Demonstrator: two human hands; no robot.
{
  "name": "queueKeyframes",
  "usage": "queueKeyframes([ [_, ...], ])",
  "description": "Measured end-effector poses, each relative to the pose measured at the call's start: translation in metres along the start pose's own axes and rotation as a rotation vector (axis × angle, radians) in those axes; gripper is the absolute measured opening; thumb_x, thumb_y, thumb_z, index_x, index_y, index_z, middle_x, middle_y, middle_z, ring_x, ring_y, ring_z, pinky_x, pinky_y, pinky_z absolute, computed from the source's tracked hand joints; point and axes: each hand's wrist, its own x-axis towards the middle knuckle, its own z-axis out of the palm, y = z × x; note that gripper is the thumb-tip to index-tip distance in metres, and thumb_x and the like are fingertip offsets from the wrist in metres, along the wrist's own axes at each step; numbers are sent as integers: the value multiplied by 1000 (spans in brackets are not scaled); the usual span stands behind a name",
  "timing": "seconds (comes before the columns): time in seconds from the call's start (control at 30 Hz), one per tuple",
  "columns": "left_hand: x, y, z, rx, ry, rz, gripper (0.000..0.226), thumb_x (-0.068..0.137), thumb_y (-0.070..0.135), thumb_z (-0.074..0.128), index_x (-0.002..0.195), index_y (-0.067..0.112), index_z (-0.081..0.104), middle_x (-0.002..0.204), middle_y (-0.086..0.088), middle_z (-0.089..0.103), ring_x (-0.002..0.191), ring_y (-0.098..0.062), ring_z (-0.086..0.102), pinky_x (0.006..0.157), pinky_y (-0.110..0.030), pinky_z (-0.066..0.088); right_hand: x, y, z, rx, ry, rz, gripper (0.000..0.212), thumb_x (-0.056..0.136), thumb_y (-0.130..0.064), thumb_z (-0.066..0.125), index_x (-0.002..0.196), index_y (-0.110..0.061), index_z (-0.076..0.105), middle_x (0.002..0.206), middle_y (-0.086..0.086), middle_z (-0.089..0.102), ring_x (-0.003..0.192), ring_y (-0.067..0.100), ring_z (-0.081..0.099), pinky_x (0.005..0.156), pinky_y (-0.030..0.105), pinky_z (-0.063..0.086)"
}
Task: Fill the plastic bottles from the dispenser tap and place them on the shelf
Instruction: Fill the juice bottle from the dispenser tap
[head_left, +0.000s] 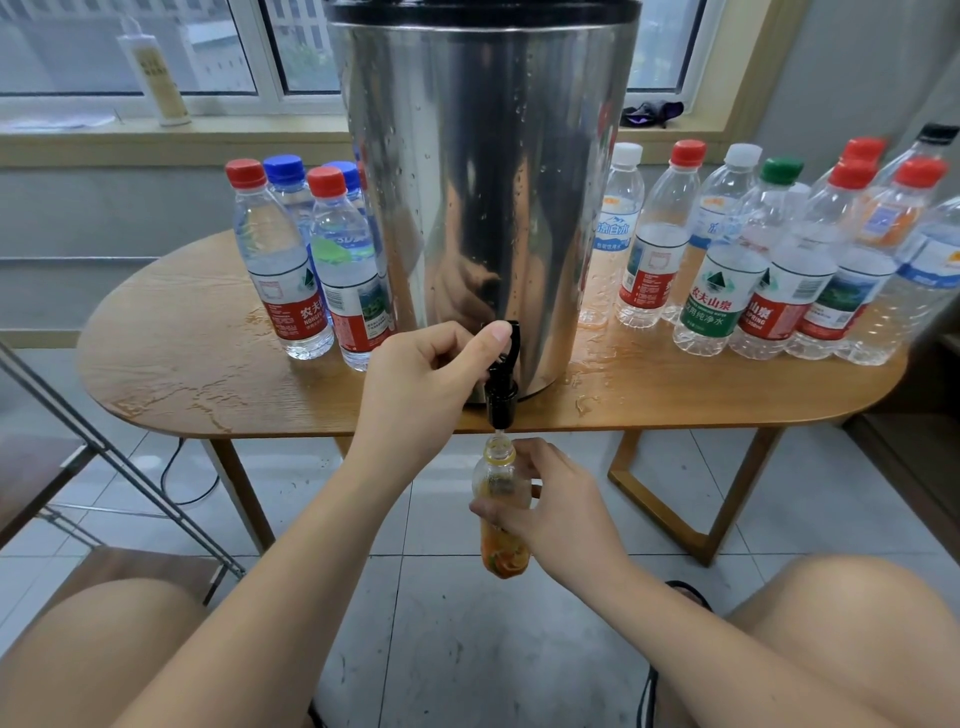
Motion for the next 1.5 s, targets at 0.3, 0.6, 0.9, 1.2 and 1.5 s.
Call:
queueKeyframes([
  [0.3,0,0,-1,-1,-6,-2,47,98,59,68,71,20,73,71,-11,70,76,-33,69,81,-57,62,1,-4,-1,-8,-9,11,73,78,-55,91,140,-36,58,133,-17,65,121,8,60,104,33,56],
  [0.6,0,-1,0,-9,-7,-9,49,98,60,68,72,19,73,71,-12,70,76,-34,68,80,-57,61,1,-4,0,15,-21,24,70,78,-54,91,138,-36,58,130,-18,65,120,8,60,104,37,57],
  [0.9,0,-1,0,-14,-9,-10,49,100,57,69,72,18,73,71,-14,69,76,-35,66,78,-54,60,3,-2,2,37,-17,21,69,77,-55,91,136,-37,59,129,-20,65,119,7,62,103,39,58],
  [1.2,0,0,0,-10,-13,-12,47,99,57,68,71,20,73,70,-12,69,75,-32,67,78,-52,60,2,-2,2,29,-21,24,73,78,-55,91,140,-36,58,133,-18,65,122,9,61,105,40,58],
  [1.5,0,1,-2,-33,-17,-29,46,99,55,71,71,19,74,70,-11,70,75,-33,68,79,-51,61,4,-2,1,40,-19,30,72,77,-55,92,138,-36,59,130,-18,66,121,9,62,105,40,58],
])
